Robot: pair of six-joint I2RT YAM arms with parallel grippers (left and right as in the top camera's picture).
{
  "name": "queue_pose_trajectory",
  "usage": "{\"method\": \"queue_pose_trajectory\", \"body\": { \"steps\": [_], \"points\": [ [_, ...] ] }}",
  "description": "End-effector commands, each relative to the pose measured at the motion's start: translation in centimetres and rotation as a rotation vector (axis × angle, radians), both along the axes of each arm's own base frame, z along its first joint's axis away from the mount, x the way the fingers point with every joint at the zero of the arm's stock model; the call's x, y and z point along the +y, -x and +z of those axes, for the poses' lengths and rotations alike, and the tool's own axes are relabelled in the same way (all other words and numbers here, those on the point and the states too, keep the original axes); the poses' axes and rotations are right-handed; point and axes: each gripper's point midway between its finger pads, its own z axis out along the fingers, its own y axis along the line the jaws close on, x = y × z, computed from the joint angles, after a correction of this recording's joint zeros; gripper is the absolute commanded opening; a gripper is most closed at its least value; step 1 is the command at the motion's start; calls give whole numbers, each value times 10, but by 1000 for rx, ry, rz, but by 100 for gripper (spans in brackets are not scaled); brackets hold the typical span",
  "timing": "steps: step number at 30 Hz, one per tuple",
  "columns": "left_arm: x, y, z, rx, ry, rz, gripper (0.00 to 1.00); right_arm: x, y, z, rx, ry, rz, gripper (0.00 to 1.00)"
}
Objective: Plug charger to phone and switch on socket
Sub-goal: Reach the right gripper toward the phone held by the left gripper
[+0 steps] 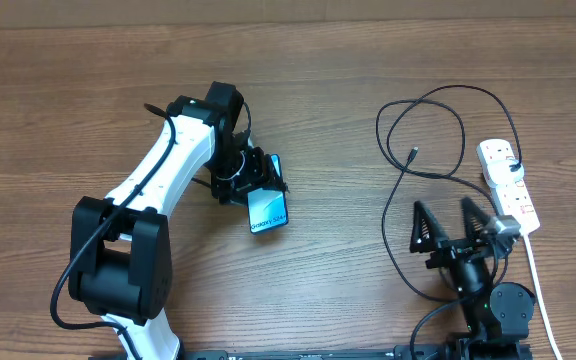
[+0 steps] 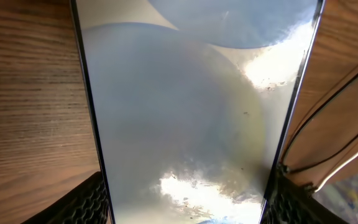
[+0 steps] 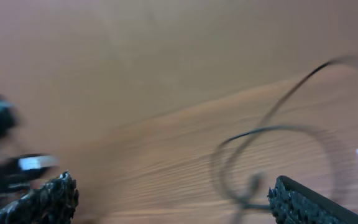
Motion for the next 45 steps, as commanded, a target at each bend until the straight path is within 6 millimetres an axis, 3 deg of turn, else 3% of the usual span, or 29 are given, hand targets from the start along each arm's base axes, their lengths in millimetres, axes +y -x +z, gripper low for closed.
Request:
{"method": "queue_pose_trajectory", "body": {
  "steps": [1, 5, 9, 17, 25, 30, 35, 40, 45],
  "points": [
    [-3, -8, 6, 13, 2, 85, 61, 41, 17, 0, 113, -301, 259, 100],
    [-5, -8, 6, 36, 6, 128, 61, 73, 41, -1, 212, -393, 483, 100],
    [-17, -8, 13, 66, 76, 160, 61, 85, 53, -1, 233, -384, 581, 100],
    [-38, -20, 26, 61, 215, 197, 61, 79, 47, -1, 224, -391, 536, 100],
    [-44, -28, 30, 49, 253, 215, 61, 73, 40, -7, 223, -346, 484, 99],
    [-44, -28, 30, 50, 253, 218, 61, 64, 31, -20, 329, -305, 397, 99],
    [-44, -28, 30, 55, 252, 227, 61, 54, 17, -10, 402, -282, 311, 99],
    [-45, -29, 31, 54, 253, 232, 61, 56, 8, -2, 494, -294, 309, 99],
    [-45, -30, 31, 59, 253, 245, 61, 63, 7, -10, 661, -318, 301, 99]
  ]
}}
